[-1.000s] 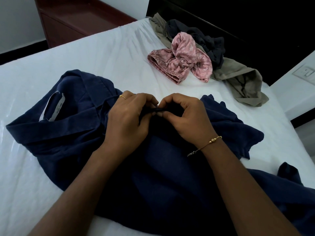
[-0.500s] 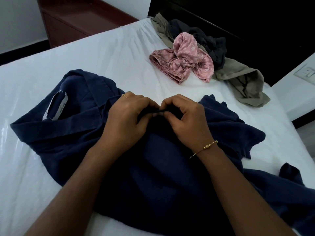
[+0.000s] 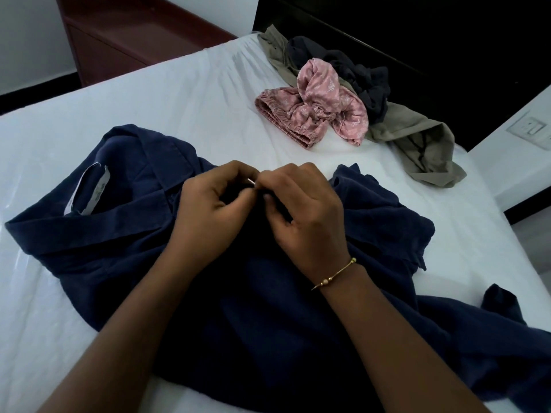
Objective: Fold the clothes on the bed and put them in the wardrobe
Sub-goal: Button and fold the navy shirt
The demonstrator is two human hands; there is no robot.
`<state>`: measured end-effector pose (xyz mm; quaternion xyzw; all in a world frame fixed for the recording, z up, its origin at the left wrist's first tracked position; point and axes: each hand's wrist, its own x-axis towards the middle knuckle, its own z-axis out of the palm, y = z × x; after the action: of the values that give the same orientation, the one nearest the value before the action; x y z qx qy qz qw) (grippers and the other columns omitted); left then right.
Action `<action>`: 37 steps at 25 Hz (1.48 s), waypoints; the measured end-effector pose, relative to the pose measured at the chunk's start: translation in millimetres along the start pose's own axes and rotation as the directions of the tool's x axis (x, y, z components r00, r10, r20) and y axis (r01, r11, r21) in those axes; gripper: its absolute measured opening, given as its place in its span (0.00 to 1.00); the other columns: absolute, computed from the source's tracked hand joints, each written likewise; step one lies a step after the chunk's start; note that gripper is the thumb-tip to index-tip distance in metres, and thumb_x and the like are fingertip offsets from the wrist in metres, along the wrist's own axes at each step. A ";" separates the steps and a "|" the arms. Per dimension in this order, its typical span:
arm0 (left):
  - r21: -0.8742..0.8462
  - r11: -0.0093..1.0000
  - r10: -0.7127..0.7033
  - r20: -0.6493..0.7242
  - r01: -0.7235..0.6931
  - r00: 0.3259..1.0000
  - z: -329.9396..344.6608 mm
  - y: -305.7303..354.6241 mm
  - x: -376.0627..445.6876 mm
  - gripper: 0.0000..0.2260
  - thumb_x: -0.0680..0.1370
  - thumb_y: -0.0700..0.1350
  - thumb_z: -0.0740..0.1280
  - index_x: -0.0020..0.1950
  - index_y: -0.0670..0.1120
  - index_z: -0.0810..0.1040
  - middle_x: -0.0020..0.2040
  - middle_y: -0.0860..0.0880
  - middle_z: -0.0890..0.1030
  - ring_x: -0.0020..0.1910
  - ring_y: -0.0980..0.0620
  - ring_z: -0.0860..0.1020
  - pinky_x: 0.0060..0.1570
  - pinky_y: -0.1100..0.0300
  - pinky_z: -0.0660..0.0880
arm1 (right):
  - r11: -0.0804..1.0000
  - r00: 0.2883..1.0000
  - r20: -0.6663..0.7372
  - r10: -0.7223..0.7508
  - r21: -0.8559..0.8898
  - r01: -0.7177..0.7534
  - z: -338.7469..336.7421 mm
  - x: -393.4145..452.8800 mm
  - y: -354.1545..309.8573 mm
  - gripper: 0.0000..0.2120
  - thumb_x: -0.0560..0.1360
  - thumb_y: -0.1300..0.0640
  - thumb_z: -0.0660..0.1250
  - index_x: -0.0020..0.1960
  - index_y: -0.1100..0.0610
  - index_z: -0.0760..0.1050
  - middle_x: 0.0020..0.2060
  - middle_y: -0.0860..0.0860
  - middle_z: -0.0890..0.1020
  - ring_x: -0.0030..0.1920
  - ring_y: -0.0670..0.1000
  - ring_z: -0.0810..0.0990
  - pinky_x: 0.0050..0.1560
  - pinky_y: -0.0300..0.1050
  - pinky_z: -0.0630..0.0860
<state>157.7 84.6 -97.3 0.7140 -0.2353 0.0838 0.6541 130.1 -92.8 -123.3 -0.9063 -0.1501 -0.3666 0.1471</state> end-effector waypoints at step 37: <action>0.555 0.832 0.074 -0.113 0.001 0.991 -15.6 -10.5 8.3 0.21 0.74 0.67 0.66 0.40 0.49 0.80 0.35 0.50 0.72 0.41 0.47 0.70 0.44 0.47 0.71 | 0.909 0.919 -0.184 0.349 -0.172 -0.380 -52.4 34.6 52.2 0.26 0.84 0.79 0.67 0.70 0.61 0.93 0.60 0.59 0.85 0.60 0.58 0.80 0.64 0.56 0.90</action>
<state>172.6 98.2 -101.1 0.8609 -0.1718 0.2071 0.4318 141.2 -154.5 -70.9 -0.8986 0.0718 -0.4127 0.1302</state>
